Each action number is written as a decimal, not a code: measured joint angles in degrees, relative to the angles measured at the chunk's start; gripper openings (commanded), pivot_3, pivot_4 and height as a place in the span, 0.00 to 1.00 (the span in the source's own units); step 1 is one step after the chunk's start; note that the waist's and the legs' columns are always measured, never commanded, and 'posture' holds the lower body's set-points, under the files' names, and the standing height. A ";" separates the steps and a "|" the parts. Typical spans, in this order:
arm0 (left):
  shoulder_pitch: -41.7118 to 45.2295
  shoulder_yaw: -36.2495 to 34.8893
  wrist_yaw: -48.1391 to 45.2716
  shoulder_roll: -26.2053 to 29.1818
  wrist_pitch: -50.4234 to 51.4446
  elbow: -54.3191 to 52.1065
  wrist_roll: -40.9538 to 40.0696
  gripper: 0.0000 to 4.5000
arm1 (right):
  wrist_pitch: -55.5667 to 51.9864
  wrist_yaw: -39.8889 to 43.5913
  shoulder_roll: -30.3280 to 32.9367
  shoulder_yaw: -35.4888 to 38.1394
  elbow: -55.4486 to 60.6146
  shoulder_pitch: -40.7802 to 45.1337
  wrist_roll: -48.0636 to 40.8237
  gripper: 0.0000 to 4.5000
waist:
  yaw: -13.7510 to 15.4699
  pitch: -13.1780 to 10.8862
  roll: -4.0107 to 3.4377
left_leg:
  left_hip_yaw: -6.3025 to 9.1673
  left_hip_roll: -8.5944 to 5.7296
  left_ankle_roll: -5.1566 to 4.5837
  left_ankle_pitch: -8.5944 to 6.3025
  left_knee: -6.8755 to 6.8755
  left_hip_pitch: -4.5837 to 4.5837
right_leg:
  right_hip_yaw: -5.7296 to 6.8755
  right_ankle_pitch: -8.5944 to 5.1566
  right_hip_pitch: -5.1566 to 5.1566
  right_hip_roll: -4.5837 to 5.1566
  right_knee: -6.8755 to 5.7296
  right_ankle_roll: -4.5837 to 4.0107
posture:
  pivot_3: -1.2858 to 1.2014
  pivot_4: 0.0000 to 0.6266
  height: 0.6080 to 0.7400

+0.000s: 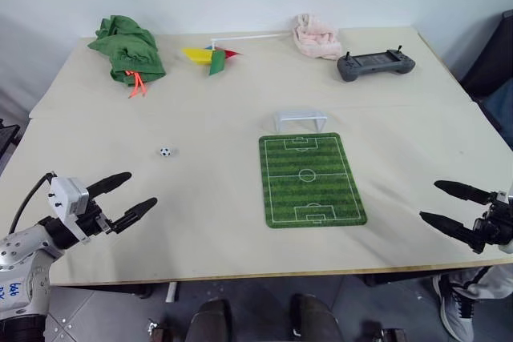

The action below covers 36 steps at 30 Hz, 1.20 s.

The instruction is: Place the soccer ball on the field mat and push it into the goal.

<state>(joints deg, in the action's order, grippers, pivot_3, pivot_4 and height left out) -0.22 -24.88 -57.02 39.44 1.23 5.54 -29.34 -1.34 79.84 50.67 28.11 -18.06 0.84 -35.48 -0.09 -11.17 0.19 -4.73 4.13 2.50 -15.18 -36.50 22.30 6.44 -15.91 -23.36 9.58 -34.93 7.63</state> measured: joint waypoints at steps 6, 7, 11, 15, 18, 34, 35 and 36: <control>-0.23 -0.05 -0.12 0.00 0.64 -0.86 -0.11 0.99 | 0.00 0.66 -0.38 0.00 0.00 0.03 -0.11 1.00 | 0.00 0.00 0.00 | -0.01 0.00 0.01 -0.01 0.00 0.00 | -0.01 0.00 0.00 -0.01 0.00 0.00 | 0.52 0.24 1.00; -0.23 -0.05 -0.11 0.00 0.68 -0.86 -0.11 0.99 | -0.02 0.80 -0.39 0.00 0.02 0.09 -0.32 1.00 | 0.00 0.00 0.00 | -0.02 0.00 0.01 -0.01 -0.01 0.00 | -0.01 0.00 -0.01 -0.01 0.00 0.00 | 0.52 0.24 1.00; 2.59 0.11 2.85 0.00 1.63 0.28 0.80 0.99 | -0.41 0.94 -1.19 0.06 1.88 0.12 -1.47 1.00 | 0.09 -0.01 0.02 | 0.01 0.00 0.00 0.00 -0.01 0.00 | -0.01 0.00 -0.01 -0.01 -0.05 0.00 | 0.52 0.24 1.00; 9.91 1.05 10.58 0.08 3.32 4.79 5.11 0.99 | -0.97 0.70 -1.46 0.12 5.45 0.25 -2.28 1.00 | 0.34 0.01 0.05 | 0.00 -0.01 -0.01 -0.01 -0.10 0.00 | -0.03 0.04 0.02 -0.01 -0.06 0.05 | 0.52 0.24 1.00; 15.13 3.10 14.57 -0.82 5.84 9.07 7.02 0.99 | -1.18 0.13 -1.95 0.47 6.07 -0.10 -2.29 1.00 | 0.43 0.00 0.08 | 0.01 -0.01 0.00 -0.01 -0.13 0.02 | -0.03 0.05 0.02 -0.01 -0.07 0.08 | 0.52 0.24 1.00; 42.03 16.66 17.27 -3.46 -3.41 46.44 21.30 0.99 | -1.37 -3.45 -6.38 2.33 16.45 -5.24 -4.18 1.00 | 0.69 -0.05 0.38 | -0.06 -0.01 0.12 -0.03 -0.47 0.13 | -0.05 0.11 0.02 -0.03 -0.03 0.18 | 0.52 0.24 1.00; 43.34 17.02 17.19 -3.48 -4.55 48.77 21.95 0.99 | -1.37 -3.49 -6.38 2.56 16.77 -5.55 -4.28 1.00 | 0.74 -0.06 0.40 | -0.06 -0.01 0.11 -0.03 -0.48 0.14 | -0.05 0.11 0.02 -0.03 -0.03 0.18 | 0.52 0.24 1.00; 44.30 17.08 17.14 -3.47 -5.43 50.39 22.51 0.95 | -1.37 -3.49 -6.38 2.82 16.99 -5.88 -4.34 1.00 | 0.76 -0.05 0.43 | -0.05 -0.01 0.11 -0.04 -0.48 0.14 | -0.05 0.11 0.01 -0.03 -0.03 0.18 | 0.52 0.24 1.00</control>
<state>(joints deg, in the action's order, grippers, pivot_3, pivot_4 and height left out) 44.08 -7.80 -39.88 35.97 -4.20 55.93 -6.83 -2.71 76.35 44.29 30.93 -1.07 -5.04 -39.82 0.66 -11.22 0.62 -4.79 4.12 2.61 -15.21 -36.97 22.44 6.38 -15.80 -23.34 9.54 -34.96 7.81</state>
